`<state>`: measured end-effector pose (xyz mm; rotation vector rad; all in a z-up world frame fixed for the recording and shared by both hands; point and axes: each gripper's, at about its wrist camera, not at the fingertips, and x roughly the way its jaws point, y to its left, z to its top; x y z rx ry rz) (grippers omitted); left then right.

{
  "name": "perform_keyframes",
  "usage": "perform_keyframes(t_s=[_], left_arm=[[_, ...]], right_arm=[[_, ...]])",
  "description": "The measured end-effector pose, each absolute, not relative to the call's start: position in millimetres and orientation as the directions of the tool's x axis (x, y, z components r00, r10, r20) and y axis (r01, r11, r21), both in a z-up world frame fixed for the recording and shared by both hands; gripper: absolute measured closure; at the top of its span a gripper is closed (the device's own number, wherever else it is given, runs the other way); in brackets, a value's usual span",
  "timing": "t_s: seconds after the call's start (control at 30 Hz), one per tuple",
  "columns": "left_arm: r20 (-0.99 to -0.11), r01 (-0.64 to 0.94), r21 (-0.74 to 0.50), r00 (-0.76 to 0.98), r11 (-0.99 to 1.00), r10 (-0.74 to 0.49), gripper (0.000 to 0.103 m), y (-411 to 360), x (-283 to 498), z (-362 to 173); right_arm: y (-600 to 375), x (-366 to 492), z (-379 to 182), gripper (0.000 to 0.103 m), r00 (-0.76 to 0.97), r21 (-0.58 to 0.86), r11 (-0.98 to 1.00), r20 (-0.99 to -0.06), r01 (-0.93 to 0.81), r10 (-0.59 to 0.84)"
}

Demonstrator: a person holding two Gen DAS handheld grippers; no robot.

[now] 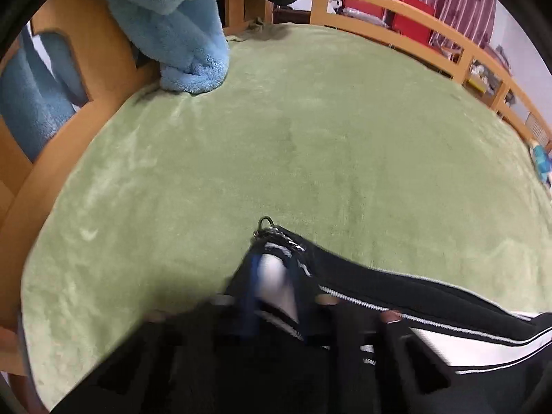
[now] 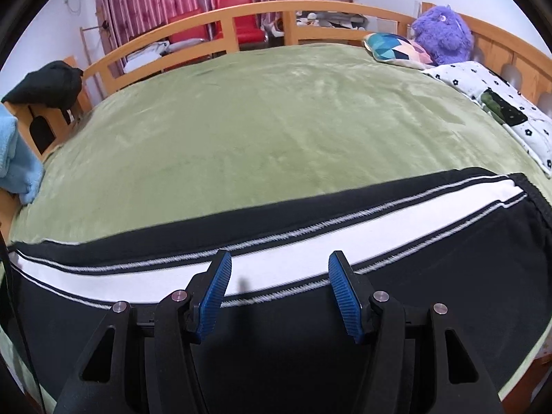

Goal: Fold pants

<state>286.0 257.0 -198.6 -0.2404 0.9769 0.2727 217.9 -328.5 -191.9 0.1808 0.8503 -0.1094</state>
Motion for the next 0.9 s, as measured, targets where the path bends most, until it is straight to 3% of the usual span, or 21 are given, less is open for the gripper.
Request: perform_keyframes(t_s=[0.13, 0.23, 0.3, 0.43, 0.5, 0.53, 0.57, 0.6, 0.8, 0.83, 0.9], left_arm=[[-0.777, -0.371, -0.205, 0.625, 0.906, 0.08, 0.1, 285.2, 265.8, -176.5], [-0.728, -0.503, -0.045, 0.608, 0.863, 0.317, 0.101, 298.1, 258.1, -167.2], [-0.765, -0.43, -0.196, 0.63, 0.881, 0.137, 0.101, 313.0, 259.7, -172.8], [-0.754, -0.35, -0.278, 0.657, 0.895, 0.023, 0.099, 308.7, 254.8, -170.3], [-0.749, -0.289, -0.315, 0.66, 0.904, -0.05, 0.078, 299.2, 256.5, -170.4], [-0.743, -0.265, -0.331, 0.665, 0.905, -0.077, 0.057, 295.3, 258.0, -171.2], [-0.739, -0.253, -0.339, 0.667, 0.906, -0.09, 0.044, 292.5, 260.3, -172.3], [-0.74, -0.242, -0.337, 0.665, 0.91, -0.098, 0.044, 289.2, 262.6, -174.3], [-0.836, -0.292, -0.267, 0.545, 0.918, -0.07, 0.05, 278.7, 287.1, -212.0], [-0.841, -0.306, -0.254, 0.539, 0.917, -0.053, 0.07, 278.6, 288.3, -218.0], [-0.837, -0.282, -0.254, 0.544, 0.925, -0.064, 0.086, 276.4, 287.2, -222.0]], right_arm=[[-322.6, 224.0, -189.6, 0.046, 0.653, 0.088, 0.982, -0.756, 0.169, -0.045], [-319.7, 223.8, -185.7, 0.047, 0.665, 0.097, 0.98, -0.746, 0.172, -0.043], [-319.0, 225.7, -186.3, 0.047, 0.656, 0.126, 0.979, -0.755, 0.161, -0.011], [-307.3, 228.5, -190.4, 0.047, 0.643, 0.134, 0.982, -0.766, 0.133, 0.018], [-303.2, 229.6, -192.5, 0.047, 0.639, 0.135, 0.983, -0.769, 0.123, 0.026], [-300.4, 229.9, -194.0, 0.047, 0.636, 0.137, 0.984, -0.771, 0.116, 0.033], [-298.3, 229.7, -195.3, 0.047, 0.633, 0.138, 0.984, -0.774, 0.113, 0.036], [-296.6, 229.4, -196.6, 0.047, 0.63, 0.137, 0.984, -0.775, 0.112, 0.036], [-296.7, 227.8, -207.8, 0.046, 0.604, 0.166, 0.977, -0.795, 0.131, 0.054], [-297.7, 228.3, -210.0, 0.046, 0.598, 0.17, 0.976, -0.8, 0.137, 0.056], [-299.2, 229.8, -211.6, 0.046, 0.592, 0.174, 0.974, -0.804, 0.147, 0.055]])
